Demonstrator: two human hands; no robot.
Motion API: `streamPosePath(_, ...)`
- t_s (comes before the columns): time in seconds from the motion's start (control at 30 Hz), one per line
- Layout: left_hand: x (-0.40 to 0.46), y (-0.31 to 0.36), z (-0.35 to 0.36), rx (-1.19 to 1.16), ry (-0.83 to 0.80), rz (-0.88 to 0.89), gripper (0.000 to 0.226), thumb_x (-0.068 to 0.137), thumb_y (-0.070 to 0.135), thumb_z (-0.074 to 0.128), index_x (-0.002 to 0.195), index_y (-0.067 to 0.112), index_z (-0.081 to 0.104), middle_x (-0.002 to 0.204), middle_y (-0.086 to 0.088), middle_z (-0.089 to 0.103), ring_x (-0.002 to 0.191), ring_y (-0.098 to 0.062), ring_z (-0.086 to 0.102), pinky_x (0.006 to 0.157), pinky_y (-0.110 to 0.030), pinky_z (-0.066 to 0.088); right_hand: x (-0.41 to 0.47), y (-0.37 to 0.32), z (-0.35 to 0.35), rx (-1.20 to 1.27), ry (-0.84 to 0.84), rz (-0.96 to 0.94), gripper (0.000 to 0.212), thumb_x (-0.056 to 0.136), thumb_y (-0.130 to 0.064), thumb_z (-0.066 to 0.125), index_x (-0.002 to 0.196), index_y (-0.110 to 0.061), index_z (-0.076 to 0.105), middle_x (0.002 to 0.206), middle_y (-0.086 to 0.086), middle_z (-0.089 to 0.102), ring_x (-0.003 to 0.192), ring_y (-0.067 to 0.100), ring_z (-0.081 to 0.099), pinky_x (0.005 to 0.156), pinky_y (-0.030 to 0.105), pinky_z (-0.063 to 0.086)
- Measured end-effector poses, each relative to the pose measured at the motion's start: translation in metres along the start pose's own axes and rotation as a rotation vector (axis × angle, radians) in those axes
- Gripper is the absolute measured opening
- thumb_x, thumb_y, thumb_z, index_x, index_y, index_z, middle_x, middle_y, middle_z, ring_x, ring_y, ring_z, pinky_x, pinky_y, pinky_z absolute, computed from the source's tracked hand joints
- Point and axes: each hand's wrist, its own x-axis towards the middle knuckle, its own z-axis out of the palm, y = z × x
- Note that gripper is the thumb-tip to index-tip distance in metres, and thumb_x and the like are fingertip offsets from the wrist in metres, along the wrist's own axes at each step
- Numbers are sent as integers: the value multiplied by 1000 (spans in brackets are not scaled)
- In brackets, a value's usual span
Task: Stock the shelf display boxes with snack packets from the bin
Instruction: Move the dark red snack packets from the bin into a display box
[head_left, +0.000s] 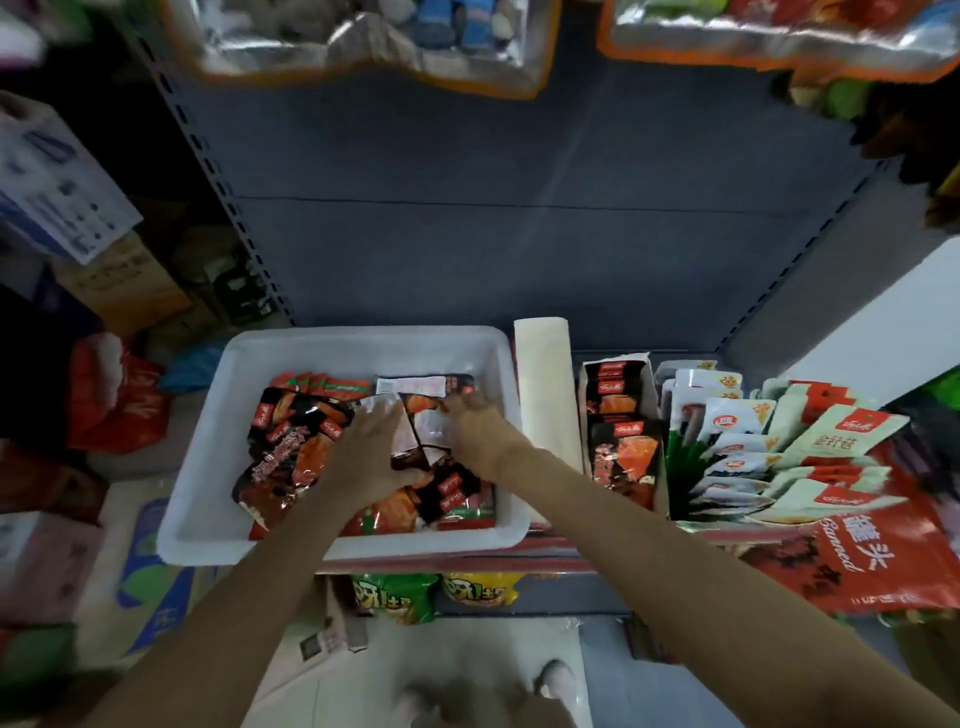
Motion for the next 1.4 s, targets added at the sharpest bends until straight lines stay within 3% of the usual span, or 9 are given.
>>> streamPosePath(0.2,0,-20,-2,52,-88,-12,96,80,58,62,152,22,9,159,-1,-7,146,-23,-4,118,-47,11,31,-8,31,-278,-109,132,69,92,1,42,148,0,2,152,30,6,142,44,4,117,46,13)
streamPosePath(0.5,-5,-25,-4,-136,-45,-4,89,80,55,64,149,20,22,159,-1,1,146,-22,2,117,-50,12,30,-11,-3,-194,43,132,41,86,-20,66,121,-4,51,131,18,44,109,34,57,91,36,47)
streamPosePath(0.67,-12,0,-24,-570,242,-17,39,95,31,54,124,6,60,137,-10,52,125,-22,48,99,-26,36,8,-5,-22,136,339,91,8,88,-6,56,97,-8,57,94,14,68,89,32,63,74,37,51)
streamPosePath(0.83,-10,43,-50,-1170,87,-62,28,98,33,47,101,10,63,103,-11,68,89,-22,67,84,-37,54,-34,-11,-36,327,312,-175,11,84,-15,67,87,-17,57,91,2,66,81,19,63,76,34,52)
streamPosePath(0.93,-4,59,-53,-992,233,-31,23,96,16,51,75,12,56,68,-5,56,64,-17,53,67,-33,44,-50,-2,-49,443,202,-184,23,82,-27,71,102,-16,66,102,-1,63,93,12,61,84,26,50)
streamPosePath(1.07,-2,86,-53,-1026,172,66,16,96,16,51,96,4,61,94,-16,68,86,-29,63,83,-39,49,-66,26,-71,371,491,-35,40,88,-21,65,126,-19,53,121,3,53,105,6,52,90,25,48)
streamPosePath(1.2,-7,124,-54,-1062,72,204,14,97,15,49,104,9,60,90,1,67,80,-5,62,68,-22,48,-86,53,-90,522,523,-4,71,86,-9,65,144,-28,29,123,0,54,103,10,58,88,25,50)
streamPosePath(1.3,-4,150,-48,-1045,19,266,7,97,12,50,93,12,56,63,1,60,60,8,59,57,-10,45,-100,70,-102,475,579,4,70,86,-2,63,143,-26,32,113,2,61,95,14,60,86,24,50)
streamPosePath(1.4,6,167,-40,-991,62,273,11,92,15,59,85,14,50,67,10,59,65,-1,56,69,-25,46,-111,84,-114,406,655,11,51,84,4,61,129,-16,48,100,-4,60,78,15,58,66,10,44)
